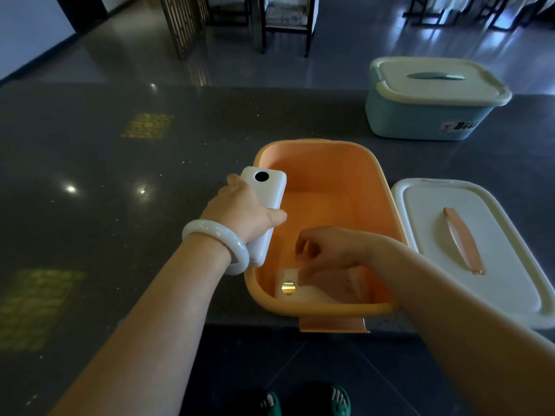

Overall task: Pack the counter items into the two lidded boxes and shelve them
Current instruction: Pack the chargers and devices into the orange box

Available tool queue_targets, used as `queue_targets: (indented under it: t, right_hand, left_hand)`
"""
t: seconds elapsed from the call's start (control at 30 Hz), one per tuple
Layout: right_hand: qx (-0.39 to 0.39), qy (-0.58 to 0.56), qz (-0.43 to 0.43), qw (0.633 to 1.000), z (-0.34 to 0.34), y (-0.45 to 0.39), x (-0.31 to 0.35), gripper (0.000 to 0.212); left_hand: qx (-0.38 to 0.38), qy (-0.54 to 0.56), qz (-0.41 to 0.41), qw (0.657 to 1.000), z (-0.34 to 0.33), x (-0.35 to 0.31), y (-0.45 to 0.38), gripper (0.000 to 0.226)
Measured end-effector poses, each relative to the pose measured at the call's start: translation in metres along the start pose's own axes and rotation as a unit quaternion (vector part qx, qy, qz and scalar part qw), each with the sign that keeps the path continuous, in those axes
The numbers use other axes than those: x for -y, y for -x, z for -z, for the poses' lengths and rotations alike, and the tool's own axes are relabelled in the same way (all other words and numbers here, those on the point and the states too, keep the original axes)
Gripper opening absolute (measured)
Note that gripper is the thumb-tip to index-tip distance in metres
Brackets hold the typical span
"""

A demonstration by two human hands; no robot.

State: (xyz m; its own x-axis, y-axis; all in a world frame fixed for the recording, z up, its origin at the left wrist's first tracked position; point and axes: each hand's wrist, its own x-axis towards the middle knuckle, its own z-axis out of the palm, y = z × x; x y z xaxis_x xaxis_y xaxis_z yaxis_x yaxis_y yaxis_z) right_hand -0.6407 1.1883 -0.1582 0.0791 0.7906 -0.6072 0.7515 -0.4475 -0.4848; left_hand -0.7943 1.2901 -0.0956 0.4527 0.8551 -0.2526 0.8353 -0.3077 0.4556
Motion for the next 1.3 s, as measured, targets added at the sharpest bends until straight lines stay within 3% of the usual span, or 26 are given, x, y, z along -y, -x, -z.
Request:
queue_targets:
  t: [0.07,0.13,0.3,0.43,0.5,0.6,0.8,0.9,0.97,1.07,1.17,1.23,1.3]
  right_hand:
    - [-0.118,-0.088,0.032,0.989,0.007,0.005,0.003,0.027]
    - [-0.179,-0.220,0.065,0.957,0.015,0.014,0.006,0.023]
    - [-0.071,-0.379,0.140,0.912,0.025,0.031,0.020,0.030]
    - [-0.032,-0.568,0.176,0.803,0.025,0.041,0.029,0.040]
    - [-0.065,-0.606,0.157,0.777,0.024,0.041,0.034,0.041]
    - [-0.150,-0.570,0.100,0.802,0.023,0.037,0.039,0.031]
    - [-0.163,-0.502,0.067,0.847,0.032,0.043,0.028,0.027]
    - [-0.162,-0.481,0.056,0.860,0.032,0.045,0.025,0.026]
    - [-0.196,-0.414,0.048,0.887,0.030,0.047,0.026,0.024]
    - [-0.287,-0.177,0.031,0.941,0.026,0.045,0.032,0.041]
    - [-0.365,0.020,0.051,0.929,0.017,0.042,0.036,0.067]
    - [-0.387,0.021,0.039,0.921,0.019,0.042,0.034,0.072]
    - [-0.369,-0.013,0.018,0.929,0.024,0.039,0.028,0.073]
  left_hand:
    - [0.002,0.013,-0.003,1.000,0.001,0.000,0.002,0.076]
    - [-0.004,0.025,-0.011,1.000,0.002,-0.001,0.004,0.075]
    - [-0.016,0.073,-0.031,0.997,0.005,-0.010,0.007,0.076]
    - [-0.020,0.149,-0.044,0.988,0.006,-0.019,0.009,0.083]
    - [-0.011,0.153,-0.071,0.986,0.006,-0.023,0.010,0.082]
    - [0.039,0.177,-0.089,0.979,0.006,-0.025,0.010,0.079]
    - [0.096,0.385,-0.044,0.917,0.015,-0.015,0.001,0.037]
    - [0.114,0.425,-0.035,0.897,0.010,-0.011,0.001,0.042]
    - [0.104,0.443,-0.028,0.890,0.004,-0.010,0.001,0.044]
    - [0.070,0.454,-0.028,0.888,-0.006,-0.013,0.003,0.045]
    - [0.041,0.463,-0.043,0.885,-0.012,-0.018,0.007,0.047]
    - [0.031,0.445,-0.070,0.892,-0.013,-0.018,0.009,0.044]
    - [-0.017,0.357,-0.128,0.925,-0.010,-0.015,0.010,0.035]
